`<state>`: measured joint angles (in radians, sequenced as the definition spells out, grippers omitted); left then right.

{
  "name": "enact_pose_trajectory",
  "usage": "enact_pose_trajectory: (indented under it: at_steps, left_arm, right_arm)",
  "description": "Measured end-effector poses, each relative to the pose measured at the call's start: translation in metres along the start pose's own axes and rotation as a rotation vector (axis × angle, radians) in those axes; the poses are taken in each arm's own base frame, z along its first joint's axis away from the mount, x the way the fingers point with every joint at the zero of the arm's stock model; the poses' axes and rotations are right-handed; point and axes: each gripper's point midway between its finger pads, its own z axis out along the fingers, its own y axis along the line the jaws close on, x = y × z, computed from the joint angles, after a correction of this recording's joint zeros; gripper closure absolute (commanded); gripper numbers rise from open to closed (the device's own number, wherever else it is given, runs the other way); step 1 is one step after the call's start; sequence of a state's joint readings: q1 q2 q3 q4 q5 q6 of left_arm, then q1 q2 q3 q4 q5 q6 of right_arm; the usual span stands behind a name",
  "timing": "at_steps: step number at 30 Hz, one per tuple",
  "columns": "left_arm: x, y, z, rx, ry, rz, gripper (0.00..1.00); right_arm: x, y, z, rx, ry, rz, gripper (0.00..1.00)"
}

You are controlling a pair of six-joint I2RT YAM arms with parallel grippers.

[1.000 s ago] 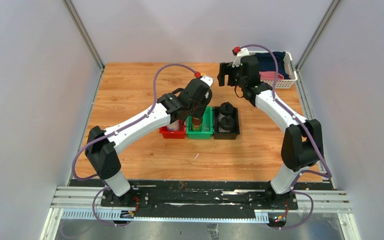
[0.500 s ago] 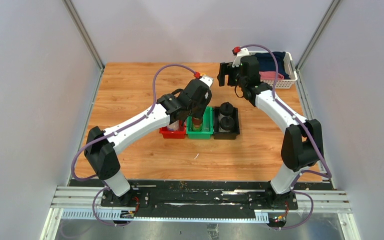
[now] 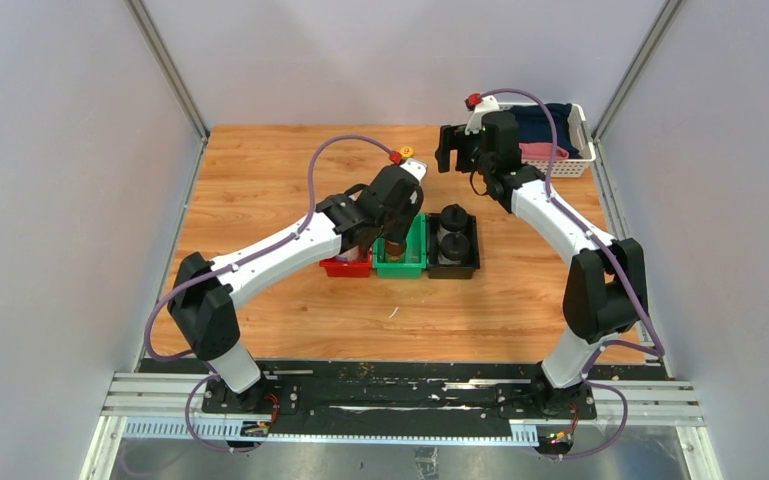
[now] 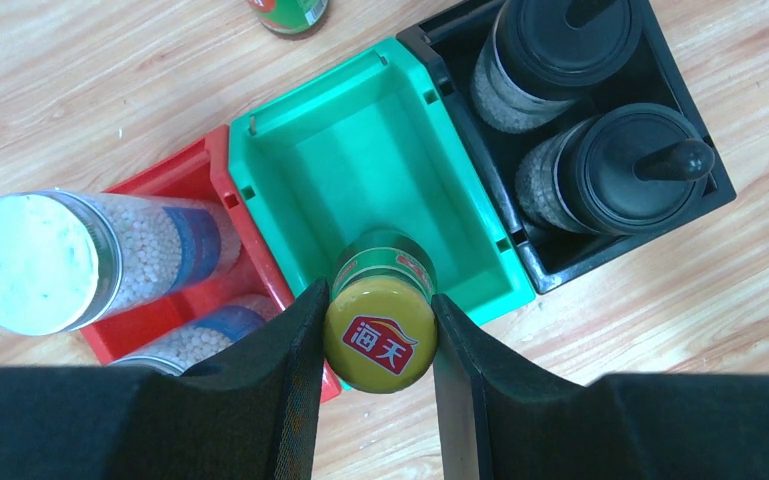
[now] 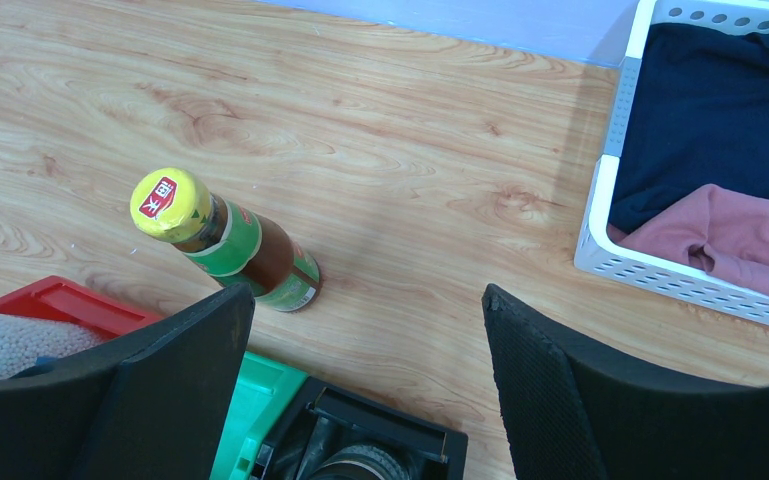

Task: Organize the condiment bottles
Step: Place the bottle in the storage box.

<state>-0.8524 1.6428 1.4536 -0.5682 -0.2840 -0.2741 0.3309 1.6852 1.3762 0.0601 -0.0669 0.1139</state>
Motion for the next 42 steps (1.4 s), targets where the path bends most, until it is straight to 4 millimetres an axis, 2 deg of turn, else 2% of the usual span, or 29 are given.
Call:
enact_pose_trajectory:
  at_steps: [10, 33, 42]
  left_arm:
    - [0.004, -0.0047, 0.0061, 0.023, -0.015, -0.006, 1.0]
    - [0.0069, -0.0095, 0.0031, 0.042, -0.015, -0.012, 1.0]
    - [0.007, -0.0086, 0.0031, 0.036, -0.015, -0.011, 0.93]
  right_arm:
    - [0.0, 0.0, 0.0, 0.0, 0.0, 0.0, 0.12]
    - [0.0002, 0.0, 0.0001, 0.0, 0.0, 0.0, 0.12]
    - [0.0003, 0.0, 0.0002, 0.0, 0.001, 0.0, 0.12]
